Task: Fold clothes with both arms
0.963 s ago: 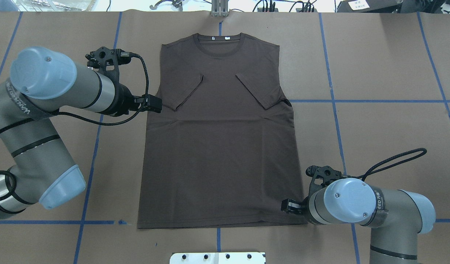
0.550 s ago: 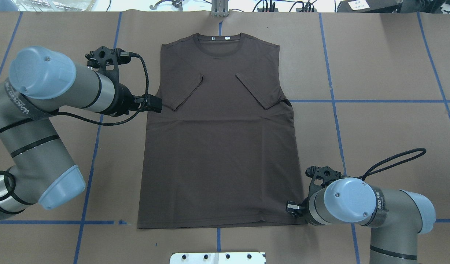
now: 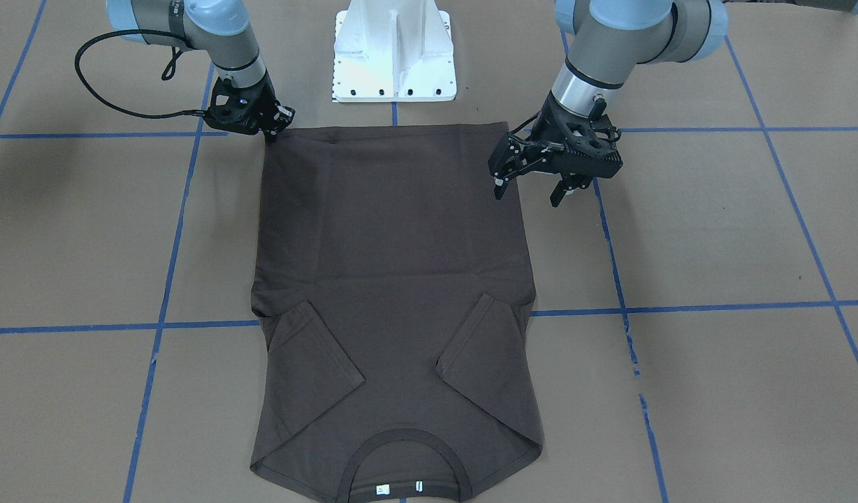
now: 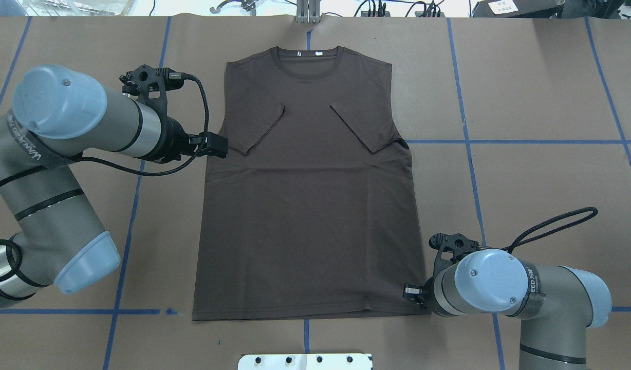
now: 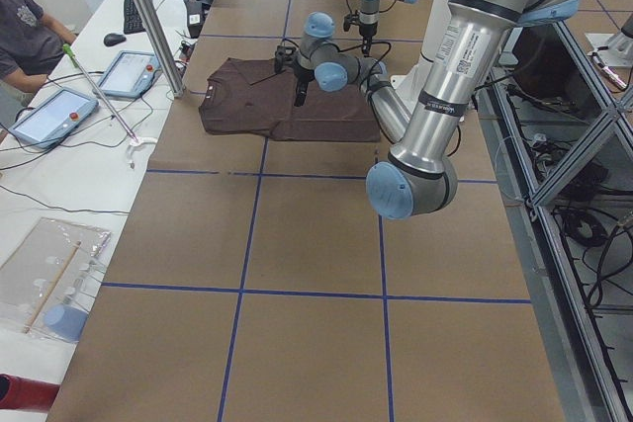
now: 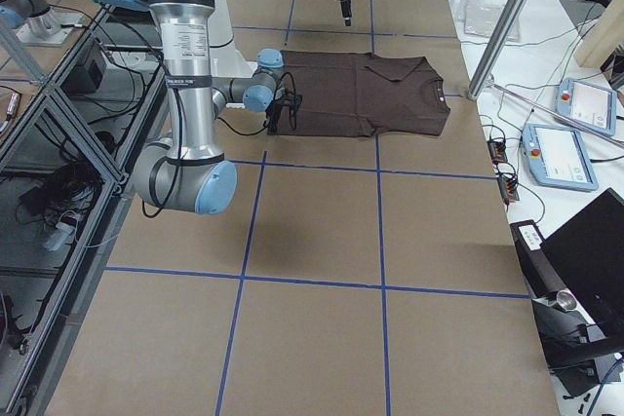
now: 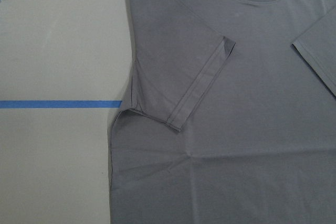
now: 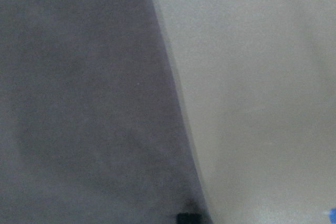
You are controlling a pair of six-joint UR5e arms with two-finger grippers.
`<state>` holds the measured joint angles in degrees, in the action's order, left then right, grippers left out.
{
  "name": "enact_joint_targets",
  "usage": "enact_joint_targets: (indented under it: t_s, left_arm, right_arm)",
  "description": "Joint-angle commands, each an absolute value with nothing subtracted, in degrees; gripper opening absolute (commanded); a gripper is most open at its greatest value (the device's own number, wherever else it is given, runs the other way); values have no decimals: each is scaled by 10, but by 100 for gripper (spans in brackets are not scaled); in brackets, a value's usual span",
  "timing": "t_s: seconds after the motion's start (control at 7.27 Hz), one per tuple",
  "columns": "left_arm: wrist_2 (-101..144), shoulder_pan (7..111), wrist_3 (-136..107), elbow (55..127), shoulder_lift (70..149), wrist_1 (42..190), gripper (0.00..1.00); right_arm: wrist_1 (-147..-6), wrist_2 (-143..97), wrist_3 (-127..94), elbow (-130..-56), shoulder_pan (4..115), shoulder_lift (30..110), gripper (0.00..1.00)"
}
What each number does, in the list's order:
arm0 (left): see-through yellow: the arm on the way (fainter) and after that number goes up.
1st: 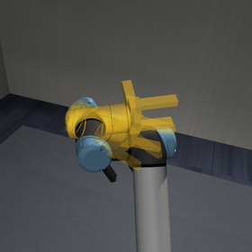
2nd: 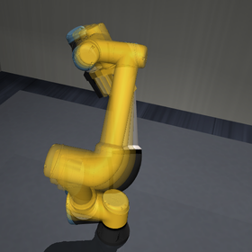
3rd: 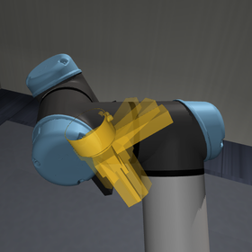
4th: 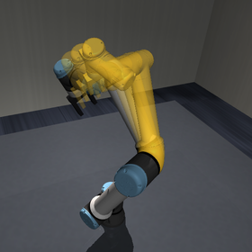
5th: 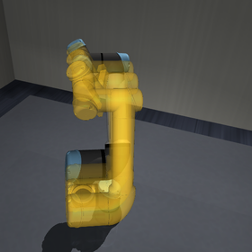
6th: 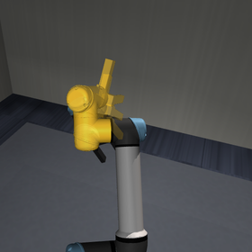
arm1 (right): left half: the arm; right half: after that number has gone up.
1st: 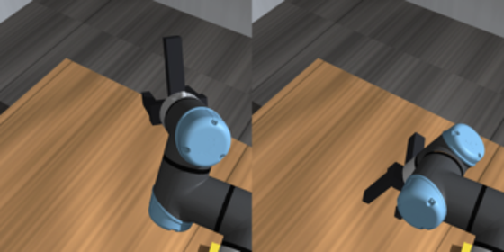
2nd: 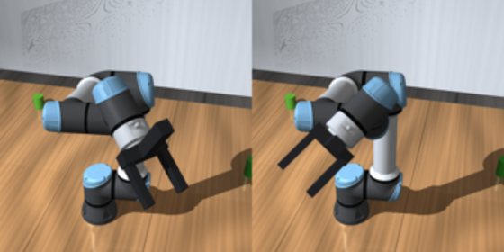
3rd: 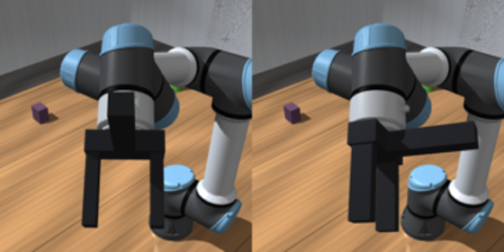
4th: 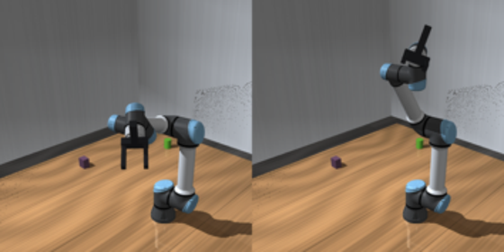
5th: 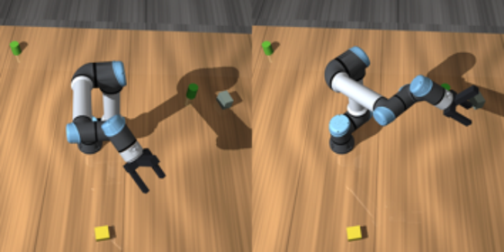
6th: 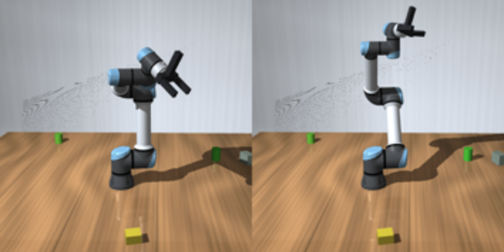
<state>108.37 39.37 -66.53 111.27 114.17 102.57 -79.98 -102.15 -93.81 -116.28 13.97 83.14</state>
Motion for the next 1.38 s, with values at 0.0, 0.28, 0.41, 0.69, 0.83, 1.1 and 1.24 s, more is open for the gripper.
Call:
enact_joint_targets:
  t_s: [0.0,0.28,0.41,0.69,0.83,1.1,1.24]
  left_arm:
    - [1084,394,-665,1113,1142,1026,100]
    - [1084,394,-665,1114,1142,1026,100]
    - [1084,394,-665,1113,1142,1026,100]
    - [1083,394,-666,1113,1142,1026,100]
    - [1083,389,-667,1113,1142,1026,100]
    - [1083,389,-669,1113,1148,1026,100]
    - [1083,389,-669,1113,1148,1026,100]
  right_arm:
    - [-800,-1023,-936,-1168,141,833,0]
    - [-801,-1059,-937,-1203,152,839,0]
    - [-801,-1059,-937,-1202,154,839,0]
    - [-800,-1050,-938,-1180,151,841,96]
    - [-799,-1049,-939,-1178,151,841,100]
    - [-714,-1009,-948,-1180,151,887,100]
    - [-680,-1009,-951,-1180,151,911,100]
